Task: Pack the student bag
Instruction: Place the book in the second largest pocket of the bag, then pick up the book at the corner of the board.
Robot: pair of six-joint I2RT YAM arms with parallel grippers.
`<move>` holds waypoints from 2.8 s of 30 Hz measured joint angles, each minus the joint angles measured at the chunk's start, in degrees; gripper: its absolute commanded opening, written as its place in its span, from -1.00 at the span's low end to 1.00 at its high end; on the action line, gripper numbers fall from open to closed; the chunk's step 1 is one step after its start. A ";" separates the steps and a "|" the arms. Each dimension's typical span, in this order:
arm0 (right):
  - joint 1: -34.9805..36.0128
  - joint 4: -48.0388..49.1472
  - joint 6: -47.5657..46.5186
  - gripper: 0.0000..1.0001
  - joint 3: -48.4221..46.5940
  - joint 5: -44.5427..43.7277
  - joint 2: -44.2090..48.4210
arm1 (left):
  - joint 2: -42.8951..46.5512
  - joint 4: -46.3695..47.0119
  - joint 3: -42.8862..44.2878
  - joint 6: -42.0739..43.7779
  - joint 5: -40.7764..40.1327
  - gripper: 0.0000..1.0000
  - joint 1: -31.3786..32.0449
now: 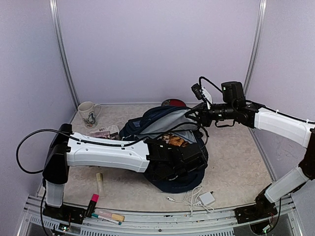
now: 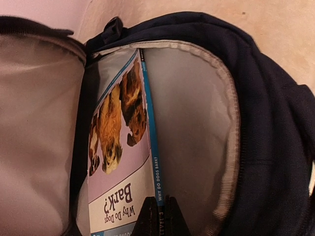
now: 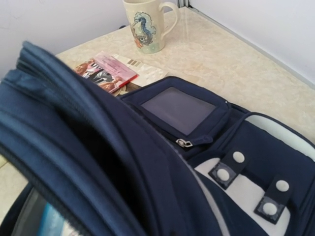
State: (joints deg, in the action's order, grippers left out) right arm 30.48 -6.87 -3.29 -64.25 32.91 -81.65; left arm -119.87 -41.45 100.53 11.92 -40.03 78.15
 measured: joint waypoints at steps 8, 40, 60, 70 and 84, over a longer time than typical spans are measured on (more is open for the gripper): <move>-0.07 0.46 0.55 -1.00 0.00 1.27 0.00 | -5.09 -7.52 5.38 -9.29 -6.58 -1.00 -6.29; 0.13 1.38 3.76 -1.00 -0.11 1.95 0.00 | 9.14 18.56 -11.87 3.06 8.28 0.09 -5.55; 0.15 0.26 3.32 -1.00 -0.11 3.17 0.00 | -0.20 17.90 -14.93 25.64 1.53 -0.03 -10.62; 0.15 0.74 3.37 -1.00 -0.09 3.32 0.00 | -7.17 30.32 -8.39 25.99 -1.07 0.17 -12.85; 0.70 0.72 3.28 -1.00 -0.11 0.52 0.00 | 16.24 35.52 -22.10 20.44 15.04 0.77 -2.47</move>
State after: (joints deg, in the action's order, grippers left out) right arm 31.18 -6.15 -0.01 -64.36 33.43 -81.65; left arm -103.63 -5.93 78.43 32.36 -24.99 75.68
